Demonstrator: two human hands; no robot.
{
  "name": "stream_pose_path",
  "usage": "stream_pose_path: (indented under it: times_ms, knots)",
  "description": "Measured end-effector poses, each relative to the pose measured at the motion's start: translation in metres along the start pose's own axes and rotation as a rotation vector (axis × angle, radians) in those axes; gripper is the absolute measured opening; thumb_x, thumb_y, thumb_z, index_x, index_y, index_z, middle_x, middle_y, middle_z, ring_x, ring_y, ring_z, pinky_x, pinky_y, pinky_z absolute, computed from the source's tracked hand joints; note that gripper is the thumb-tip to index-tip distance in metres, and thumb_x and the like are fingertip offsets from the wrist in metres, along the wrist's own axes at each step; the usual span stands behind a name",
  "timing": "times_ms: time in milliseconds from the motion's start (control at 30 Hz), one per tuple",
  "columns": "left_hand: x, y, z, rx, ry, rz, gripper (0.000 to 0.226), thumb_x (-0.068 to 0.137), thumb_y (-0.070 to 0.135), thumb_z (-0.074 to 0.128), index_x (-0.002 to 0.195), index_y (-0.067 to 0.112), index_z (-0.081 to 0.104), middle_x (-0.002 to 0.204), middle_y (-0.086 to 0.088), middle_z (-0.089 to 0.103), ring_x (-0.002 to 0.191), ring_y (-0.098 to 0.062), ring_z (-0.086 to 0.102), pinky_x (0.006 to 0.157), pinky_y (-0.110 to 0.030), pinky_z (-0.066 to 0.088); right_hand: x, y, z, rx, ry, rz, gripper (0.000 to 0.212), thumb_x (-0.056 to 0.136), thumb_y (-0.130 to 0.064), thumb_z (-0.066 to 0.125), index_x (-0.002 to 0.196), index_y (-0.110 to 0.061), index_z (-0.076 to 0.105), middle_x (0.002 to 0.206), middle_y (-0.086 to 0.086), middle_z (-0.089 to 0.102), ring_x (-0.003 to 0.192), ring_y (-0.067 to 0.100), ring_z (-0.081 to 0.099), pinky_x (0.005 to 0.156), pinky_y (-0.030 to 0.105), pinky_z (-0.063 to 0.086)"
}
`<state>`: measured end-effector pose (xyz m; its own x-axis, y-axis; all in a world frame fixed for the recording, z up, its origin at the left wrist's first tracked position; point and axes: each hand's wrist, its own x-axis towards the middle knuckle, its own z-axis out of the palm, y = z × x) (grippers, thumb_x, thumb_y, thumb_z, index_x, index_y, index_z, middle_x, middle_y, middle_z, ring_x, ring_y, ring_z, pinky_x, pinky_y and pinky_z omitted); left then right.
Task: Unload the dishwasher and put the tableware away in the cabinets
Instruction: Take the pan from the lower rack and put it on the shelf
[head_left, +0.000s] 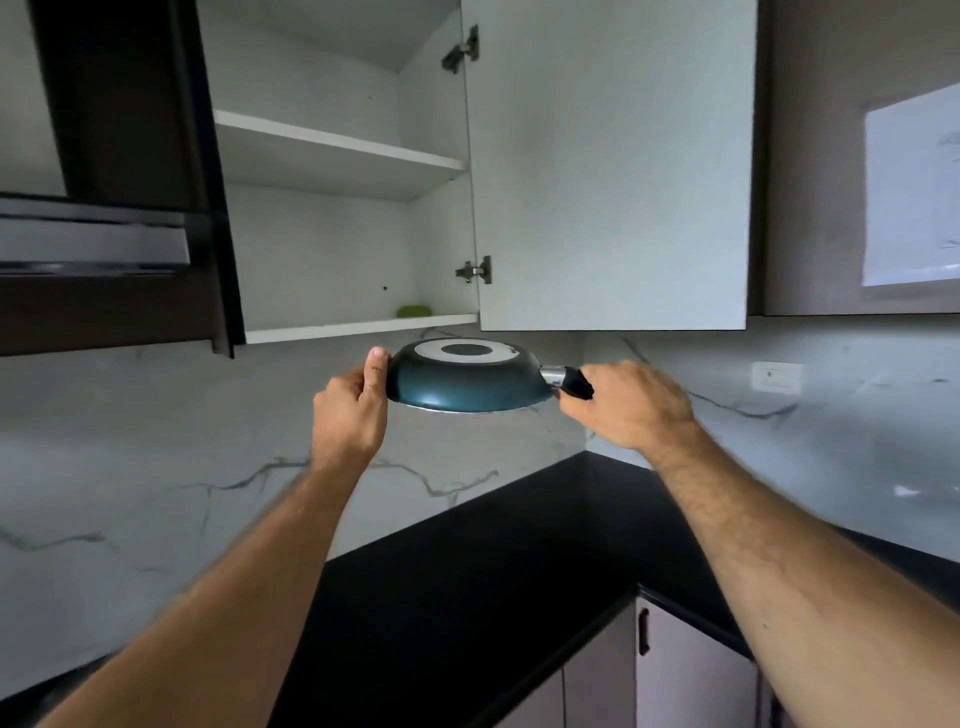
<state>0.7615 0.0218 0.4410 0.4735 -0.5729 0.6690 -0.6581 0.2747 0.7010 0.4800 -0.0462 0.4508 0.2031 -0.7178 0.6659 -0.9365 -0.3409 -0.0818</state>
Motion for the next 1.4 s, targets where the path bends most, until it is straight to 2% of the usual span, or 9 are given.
stream_pose_path:
  times_ms: [233, 367, 600, 700, 800, 933, 1133, 1267, 1400]
  knots:
    - [0.069, -0.04, 0.009, 0.082, 0.091, 0.02, 0.048, 0.099, 0.06, 0.031, 0.082, 0.024, 0.057, 0.081, -0.019, 0.067, 0.077, -0.027, 0.055, 0.07, -0.032, 0.04, 0.091, -0.027, 0.058, 0.08, 0.038, -0.151, 0.035, 0.088, -0.058, 0.047, 0.08, -0.025, 0.054, 0.072, -0.001, 0.059, 0.069, 0.024, 0.06, 0.057, 0.028, 0.041]
    - [0.115, -0.067, 0.027, 0.099, 0.172, 0.038, 0.046, 0.099, 0.061, 0.032, 0.082, 0.025, 0.055, 0.082, 0.001, 0.057, 0.081, -0.016, 0.049, 0.076, -0.03, 0.039, 0.152, -0.038, 0.102, 0.131, 0.077, -0.227, 0.033, 0.088, -0.056, 0.051, 0.083, -0.024, 0.055, 0.074, 0.002, 0.059, 0.07, 0.025, 0.058, 0.06, 0.03, 0.043]
    - [0.187, -0.093, 0.047, 0.231, 0.267, 0.083, 0.05, 0.1, 0.059, 0.032, 0.078, 0.02, 0.054, 0.085, -0.022, 0.067, 0.074, -0.021, 0.054, 0.077, -0.044, 0.052, 0.255, -0.06, 0.154, 0.271, 0.057, -0.285, 0.035, 0.083, -0.06, 0.053, 0.073, -0.026, 0.052, 0.071, -0.002, 0.056, 0.07, 0.024, 0.058, 0.062, 0.031, 0.047]
    - [0.221, -0.091, 0.054, 0.257, 0.295, 0.082, 0.068, 0.099, 0.06, 0.033, 0.075, 0.002, 0.057, 0.068, -0.015, 0.055, 0.067, -0.022, 0.048, 0.064, -0.038, 0.044, 0.298, -0.069, 0.171, 0.35, 0.047, -0.321, 0.035, 0.08, -0.063, 0.051, 0.073, -0.029, 0.053, 0.069, -0.005, 0.056, 0.067, 0.021, 0.059, 0.065, 0.035, 0.054]
    - [0.252, -0.092, 0.062, 0.295, 0.29, 0.067, 0.064, 0.099, 0.062, 0.032, 0.074, 0.009, 0.057, 0.066, -0.003, 0.05, 0.068, -0.021, 0.047, 0.067, -0.034, 0.039, 0.337, -0.082, 0.189, 0.394, 0.045, -0.37, 0.034, 0.084, -0.06, 0.053, 0.078, -0.027, 0.057, 0.07, -0.004, 0.058, 0.065, 0.016, 0.057, 0.059, 0.03, 0.047]
    - [0.285, -0.103, 0.064, 0.4, 0.261, -0.011, 0.059, 0.098, 0.064, 0.028, 0.075, 0.018, 0.057, 0.075, -0.002, 0.056, 0.08, -0.024, 0.053, 0.074, -0.033, 0.038, 0.376, -0.107, 0.208, 0.387, 0.049, -0.406, 0.036, 0.085, -0.065, 0.052, 0.078, -0.029, 0.055, 0.071, -0.005, 0.055, 0.065, 0.016, 0.053, 0.057, 0.028, 0.041]
    - [0.331, -0.121, 0.066, 0.577, 0.216, -0.246, 0.08, 0.095, 0.07, 0.023, 0.111, 0.002, 0.063, 0.108, -0.013, 0.058, 0.098, -0.029, 0.051, 0.086, -0.034, 0.037, 0.421, -0.146, 0.241, 0.414, -0.01, -0.472, 0.035, 0.083, -0.059, 0.055, 0.089, -0.025, 0.06, 0.076, -0.002, 0.054, 0.075, 0.025, 0.059, 0.066, 0.032, 0.05]
    - [0.357, -0.135, 0.059, 0.673, 0.201, -0.372, 0.088, 0.094, 0.073, 0.019, 0.137, 0.002, 0.05, 0.138, -0.02, 0.051, 0.122, -0.035, 0.05, 0.102, -0.042, 0.038, 0.451, -0.173, 0.259, 0.475, -0.101, -0.525, 0.036, 0.078, -0.063, 0.061, 0.079, -0.028, 0.056, 0.079, -0.004, 0.058, 0.073, 0.019, 0.059, 0.068, 0.034, 0.051]
    - [0.373, -0.146, 0.055, 0.803, 0.159, -0.5, 0.087, 0.096, 0.069, 0.012, 0.148, 0.003, 0.037, 0.151, -0.02, 0.039, 0.137, -0.037, 0.038, 0.113, -0.047, 0.029, 0.47, -0.203, 0.272, 0.516, -0.246, -0.592, 0.042, 0.074, -0.069, 0.068, 0.078, -0.029, 0.058, 0.081, -0.003, 0.06, 0.075, 0.015, 0.058, 0.067, 0.032, 0.048]
